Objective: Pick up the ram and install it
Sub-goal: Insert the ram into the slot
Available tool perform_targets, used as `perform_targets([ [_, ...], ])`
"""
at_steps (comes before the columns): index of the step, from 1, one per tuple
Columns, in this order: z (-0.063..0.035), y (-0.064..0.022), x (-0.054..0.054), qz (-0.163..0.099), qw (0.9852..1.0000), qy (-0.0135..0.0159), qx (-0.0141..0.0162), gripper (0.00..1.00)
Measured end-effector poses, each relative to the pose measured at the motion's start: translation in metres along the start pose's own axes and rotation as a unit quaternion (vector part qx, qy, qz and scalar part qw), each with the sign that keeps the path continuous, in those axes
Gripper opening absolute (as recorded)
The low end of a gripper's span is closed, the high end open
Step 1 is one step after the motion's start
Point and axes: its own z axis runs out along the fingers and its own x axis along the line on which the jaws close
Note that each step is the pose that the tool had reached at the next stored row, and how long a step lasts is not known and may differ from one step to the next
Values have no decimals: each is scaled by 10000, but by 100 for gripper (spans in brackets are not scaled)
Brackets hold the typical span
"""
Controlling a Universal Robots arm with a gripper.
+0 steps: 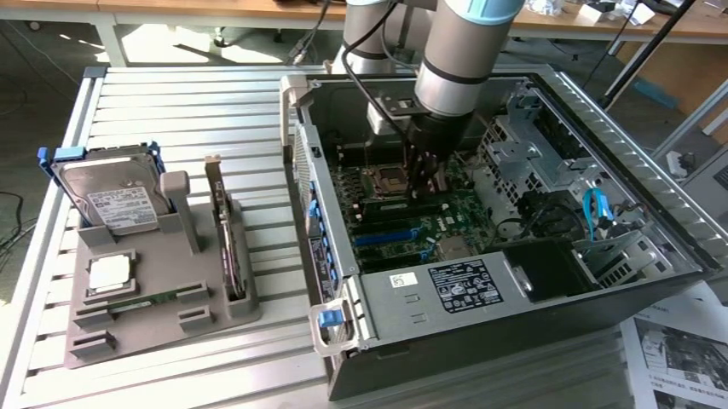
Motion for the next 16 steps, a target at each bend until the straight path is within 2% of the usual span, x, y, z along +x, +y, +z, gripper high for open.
perform_targets([
  [4,28,0,-19,0,10000,-1,1,13],
  [16,27,-15,-19,0,10000,0,0,13],
])
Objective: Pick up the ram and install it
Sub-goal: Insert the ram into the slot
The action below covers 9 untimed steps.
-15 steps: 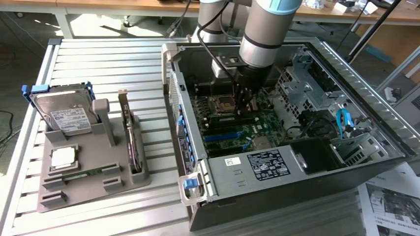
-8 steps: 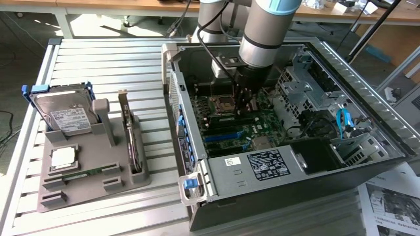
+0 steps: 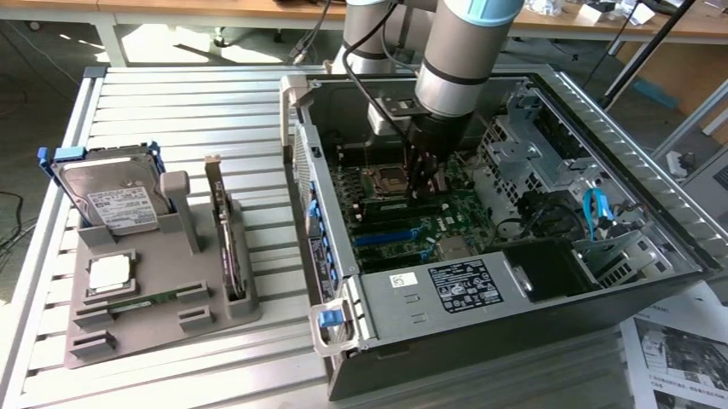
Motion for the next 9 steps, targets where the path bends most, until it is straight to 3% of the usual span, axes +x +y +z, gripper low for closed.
perform_targets([
  [9,37,0,-2,0,10000,0,0,13],
])
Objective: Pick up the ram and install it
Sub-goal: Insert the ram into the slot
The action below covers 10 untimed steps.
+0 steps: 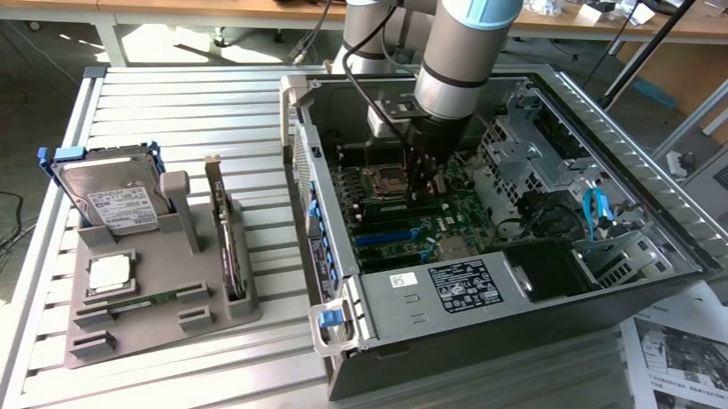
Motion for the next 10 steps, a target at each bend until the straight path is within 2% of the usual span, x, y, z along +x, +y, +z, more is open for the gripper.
perform_targets([
  [10,29,0,-1,0,10000,0,0,13],
])
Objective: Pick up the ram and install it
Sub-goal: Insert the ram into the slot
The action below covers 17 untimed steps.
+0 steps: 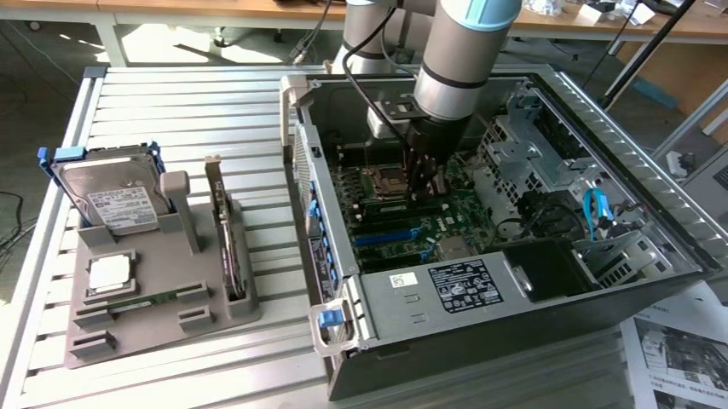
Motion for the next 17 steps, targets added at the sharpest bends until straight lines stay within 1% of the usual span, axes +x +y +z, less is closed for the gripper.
perform_targets([
  [3,-11,-1,-1,0,10000,-4,2,13],
  [9,-62,0,2,0,10000,-1,1,13],
  [17,-62,-6,6,0,10000,0,-2,13],
])
